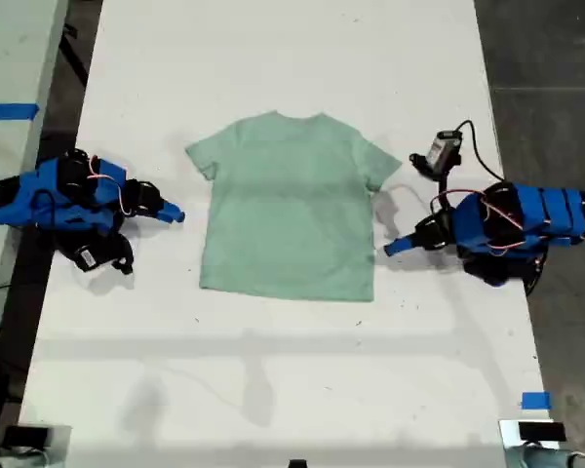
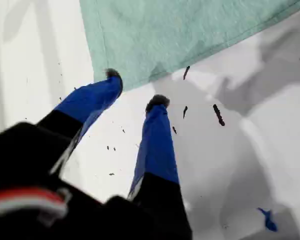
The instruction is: Fold tshirt
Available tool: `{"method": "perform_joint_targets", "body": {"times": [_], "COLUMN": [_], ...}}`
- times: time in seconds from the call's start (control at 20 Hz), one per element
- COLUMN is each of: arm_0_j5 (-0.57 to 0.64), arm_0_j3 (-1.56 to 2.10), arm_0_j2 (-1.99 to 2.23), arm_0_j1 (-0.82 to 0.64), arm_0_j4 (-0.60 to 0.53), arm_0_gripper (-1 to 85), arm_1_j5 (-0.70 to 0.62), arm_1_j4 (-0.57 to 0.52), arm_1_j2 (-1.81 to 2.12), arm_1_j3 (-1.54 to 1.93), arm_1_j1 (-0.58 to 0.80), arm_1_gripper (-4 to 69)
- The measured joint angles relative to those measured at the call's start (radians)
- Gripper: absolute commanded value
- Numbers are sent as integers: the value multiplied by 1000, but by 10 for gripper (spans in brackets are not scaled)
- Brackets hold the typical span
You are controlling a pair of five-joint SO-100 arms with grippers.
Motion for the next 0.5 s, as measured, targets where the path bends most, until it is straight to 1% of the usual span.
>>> {"method": "perform_joint_targets", "body": {"times": [0.05,0.1,0.15,0.2,0.3,0.35,0.4,0.5], "arm_0_j5": [0,-44,-127,-178,-198,-202,-204,-206], "arm_0_j3": [0,0,0,0,0,0,0,0], "arm_0_j2": [0,0,-8,-2,-3,-3,-3,-3], "arm_0_j1": [0,15,35,35,28,29,31,31], "arm_0_j4": [0,-11,-49,-63,-69,-69,-69,-69], "arm_0_gripper": [1,1,1,1,1,1,1,1], "arm_1_j5": [0,49,178,368,784,919,979,1023], "arm_1_j4": [-2,-38,-61,-67,-72,-72,-72,-72], "arm_1_j2": [0,0,6,2,2,2,3,6], "arm_1_j3": [3,9,9,9,11,11,11,11], "arm_1_j1": [3,28,46,51,52,55,57,55], "arm_1_gripper": [-15,-15,-15,-15,-15,-15,-15,-15]}}
